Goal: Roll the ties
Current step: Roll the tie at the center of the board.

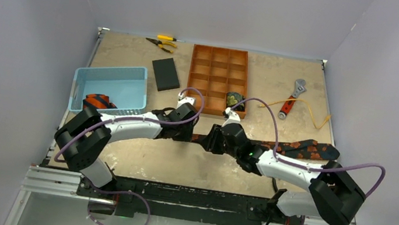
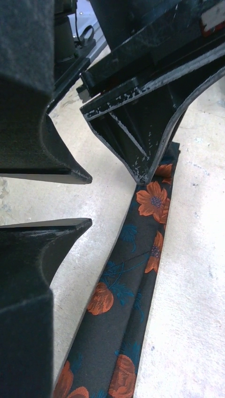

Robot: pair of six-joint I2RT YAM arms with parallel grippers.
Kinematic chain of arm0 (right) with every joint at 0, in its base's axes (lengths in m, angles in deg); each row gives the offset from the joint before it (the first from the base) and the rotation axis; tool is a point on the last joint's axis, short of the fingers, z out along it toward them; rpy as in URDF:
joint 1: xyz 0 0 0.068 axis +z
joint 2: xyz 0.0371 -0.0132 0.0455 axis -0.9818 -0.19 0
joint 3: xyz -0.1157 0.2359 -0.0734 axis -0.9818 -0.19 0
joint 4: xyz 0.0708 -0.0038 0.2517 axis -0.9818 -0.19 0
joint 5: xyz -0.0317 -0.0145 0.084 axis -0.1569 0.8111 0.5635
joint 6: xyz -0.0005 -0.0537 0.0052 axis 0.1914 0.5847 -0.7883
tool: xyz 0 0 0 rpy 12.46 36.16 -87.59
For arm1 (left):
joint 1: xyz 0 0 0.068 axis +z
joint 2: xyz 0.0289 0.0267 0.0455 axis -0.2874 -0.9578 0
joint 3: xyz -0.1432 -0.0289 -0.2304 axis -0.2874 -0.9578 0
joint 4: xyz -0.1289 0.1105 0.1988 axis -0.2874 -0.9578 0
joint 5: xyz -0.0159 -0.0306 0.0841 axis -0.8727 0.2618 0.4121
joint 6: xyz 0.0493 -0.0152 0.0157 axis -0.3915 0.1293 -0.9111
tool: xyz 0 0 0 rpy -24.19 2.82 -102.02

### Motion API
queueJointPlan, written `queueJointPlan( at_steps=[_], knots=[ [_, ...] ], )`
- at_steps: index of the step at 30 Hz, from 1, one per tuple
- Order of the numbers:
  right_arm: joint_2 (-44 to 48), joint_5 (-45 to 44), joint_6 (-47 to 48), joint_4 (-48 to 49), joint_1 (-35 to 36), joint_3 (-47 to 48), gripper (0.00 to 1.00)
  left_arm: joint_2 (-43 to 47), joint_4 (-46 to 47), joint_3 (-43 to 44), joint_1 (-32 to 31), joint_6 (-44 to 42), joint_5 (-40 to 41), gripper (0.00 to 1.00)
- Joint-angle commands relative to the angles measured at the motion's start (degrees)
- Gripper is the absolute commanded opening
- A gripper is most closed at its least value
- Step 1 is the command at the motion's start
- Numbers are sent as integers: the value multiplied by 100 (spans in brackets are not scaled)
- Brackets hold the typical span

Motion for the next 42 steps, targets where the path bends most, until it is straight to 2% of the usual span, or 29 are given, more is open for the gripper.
queueJointPlan(
  at_steps=[1, 10, 14, 19, 23, 29, 35, 42],
  knots=[
    [-9, -115, 99, 23, -1, -87, 36, 168, 38, 197, -26, -71, -45, 43],
    [-133, 235, 226, 484, -1, -131, 37, 656, -19, 214, -22, -21, -149, 52],
    [-112, 356, 321, 643, -1, -91, 41, 989, -84, 136, -23, 3, -132, 54],
    [-217, 463, 524, 863, -1, 126, 41, 1489, -31, -203, 35, 62, 51, 55],
    [-439, 502, 539, 864, -1, 366, 41, 1797, 38, -533, 318, 158, -8, 55],
    [-524, 502, 564, 933, -1, 399, 41, 2560, -391, -957, 866, 347, 257, 55],
    [-722, 707, 616, 1019, -1, 500, 41, 3435, -437, -1598, 1516, 332, -126, 58],
    [-821, 852, 620, 1154, -1, 524, 41, 3094, 255, -1784, 1923, -311, -1626, 59]
  ],
)
